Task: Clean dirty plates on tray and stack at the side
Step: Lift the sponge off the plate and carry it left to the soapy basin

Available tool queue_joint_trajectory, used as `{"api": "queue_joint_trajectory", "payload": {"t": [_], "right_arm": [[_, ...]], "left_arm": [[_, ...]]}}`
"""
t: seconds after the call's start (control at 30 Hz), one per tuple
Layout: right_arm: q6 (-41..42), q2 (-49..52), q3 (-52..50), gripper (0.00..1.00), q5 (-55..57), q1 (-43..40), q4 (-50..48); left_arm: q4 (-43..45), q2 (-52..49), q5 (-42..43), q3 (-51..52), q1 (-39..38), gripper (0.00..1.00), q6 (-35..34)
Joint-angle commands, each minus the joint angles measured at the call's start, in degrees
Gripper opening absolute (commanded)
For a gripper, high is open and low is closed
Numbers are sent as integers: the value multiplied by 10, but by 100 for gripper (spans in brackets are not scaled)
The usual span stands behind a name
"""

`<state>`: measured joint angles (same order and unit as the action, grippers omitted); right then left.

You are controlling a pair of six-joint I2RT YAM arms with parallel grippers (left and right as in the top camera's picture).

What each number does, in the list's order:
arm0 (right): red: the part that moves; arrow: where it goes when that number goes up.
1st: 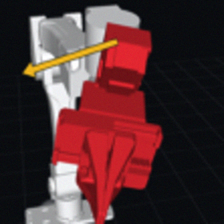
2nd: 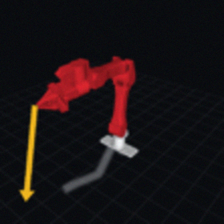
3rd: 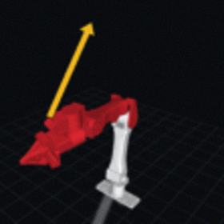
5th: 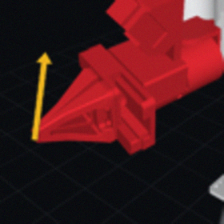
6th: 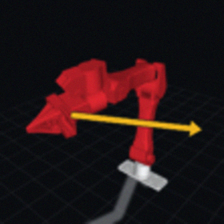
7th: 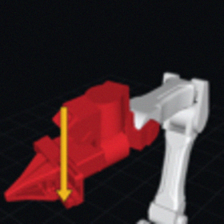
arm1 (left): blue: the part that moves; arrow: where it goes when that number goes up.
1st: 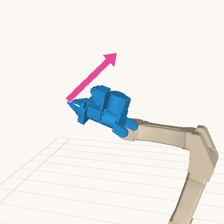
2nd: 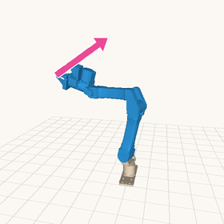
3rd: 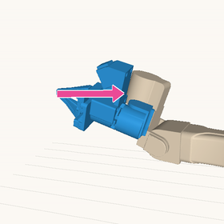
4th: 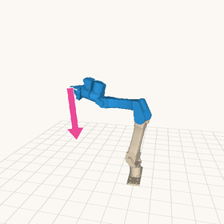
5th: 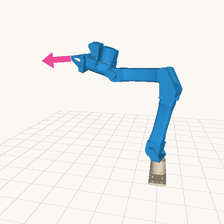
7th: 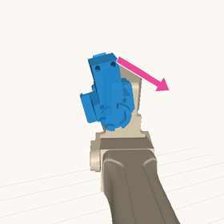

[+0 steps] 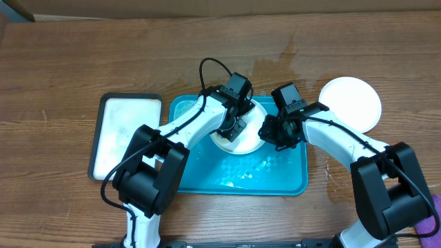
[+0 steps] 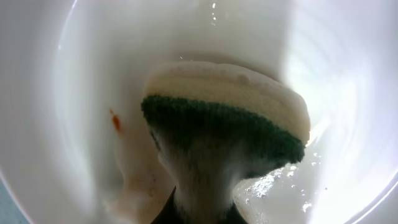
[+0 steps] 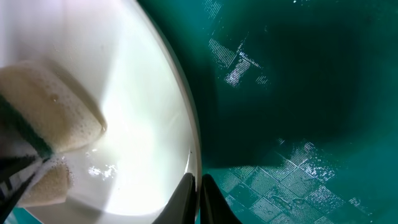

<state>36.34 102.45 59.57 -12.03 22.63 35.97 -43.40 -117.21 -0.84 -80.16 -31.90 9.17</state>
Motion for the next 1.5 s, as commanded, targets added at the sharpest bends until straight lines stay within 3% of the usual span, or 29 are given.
{"api": "queue_joint_trajectory", "payload": {"t": [0.0,0.8,1.03,1.23,1.47], "right_arm": [[-7,-1,-3,4,10,-1,6],[-7,-1,-3,4,10,-1,7],[-7,-1,-3,4,10,-1,7],[-7,-1,-3,4,10,-1,7],[-7,-1,-3,4,10,-1,7]], "left_arm": [[15,-31,-61,23,8,4,-6],[128,-79,-123,24,9,4,-30],[159,-73,-241,22,9,4,-108],[162,-33,-308,3,7,4,-143],[142,76,-311,-7,7,4,-166]]}}
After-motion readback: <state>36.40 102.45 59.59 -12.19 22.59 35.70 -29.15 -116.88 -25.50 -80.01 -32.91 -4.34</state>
